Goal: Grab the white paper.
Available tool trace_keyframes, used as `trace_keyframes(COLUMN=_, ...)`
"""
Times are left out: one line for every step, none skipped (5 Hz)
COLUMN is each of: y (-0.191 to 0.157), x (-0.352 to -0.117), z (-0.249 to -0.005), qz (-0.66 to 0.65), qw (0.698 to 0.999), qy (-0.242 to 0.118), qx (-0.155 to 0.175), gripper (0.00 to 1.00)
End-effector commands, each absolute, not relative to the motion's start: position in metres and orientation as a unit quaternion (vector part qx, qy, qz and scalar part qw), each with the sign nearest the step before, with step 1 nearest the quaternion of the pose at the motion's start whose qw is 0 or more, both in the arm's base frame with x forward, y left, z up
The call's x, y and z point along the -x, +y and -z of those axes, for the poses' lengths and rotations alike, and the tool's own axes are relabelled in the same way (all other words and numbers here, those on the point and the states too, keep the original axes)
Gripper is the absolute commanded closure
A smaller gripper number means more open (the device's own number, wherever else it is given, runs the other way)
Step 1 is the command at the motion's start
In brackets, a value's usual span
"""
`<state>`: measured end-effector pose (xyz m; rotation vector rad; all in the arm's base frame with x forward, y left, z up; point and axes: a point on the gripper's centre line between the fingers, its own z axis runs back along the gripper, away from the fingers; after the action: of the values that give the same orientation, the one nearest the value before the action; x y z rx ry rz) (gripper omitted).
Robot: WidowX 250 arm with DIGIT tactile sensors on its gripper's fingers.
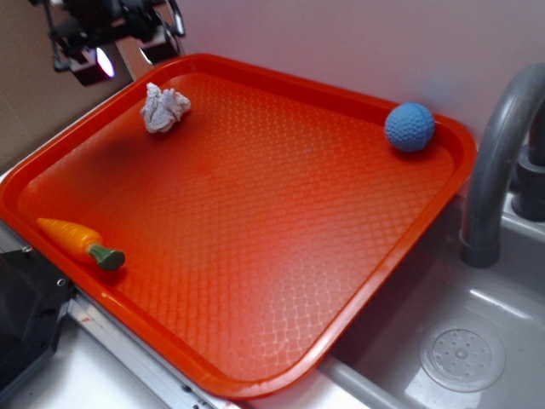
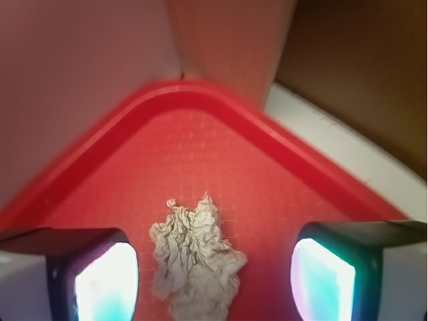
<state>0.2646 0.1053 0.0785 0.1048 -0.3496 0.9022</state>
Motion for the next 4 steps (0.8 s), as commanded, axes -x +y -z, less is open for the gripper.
trace_keyframes(y=0.104, x=-0.283, z=-0.054, qz=-0.407, qw=0.898, qy=-0.165, qx=-0.021, gripper=0.0)
trace_keyframes(y=0.104, x=-0.285, z=-0.041, qz=-0.407, qw=0.902, qy=-0.136, qx=0.042, gripper=0.0)
trace_keyframes(y=0.11, x=-0.285, z=-0.036, qz=-0.421, qw=0.897, qy=-0.136, qx=0.022, gripper=0.0)
trace_keyframes(y=0.111, x=-0.282, z=-0.038, qz=-0.416, qw=0.898, qy=-0.138, qx=0.031, gripper=1.0)
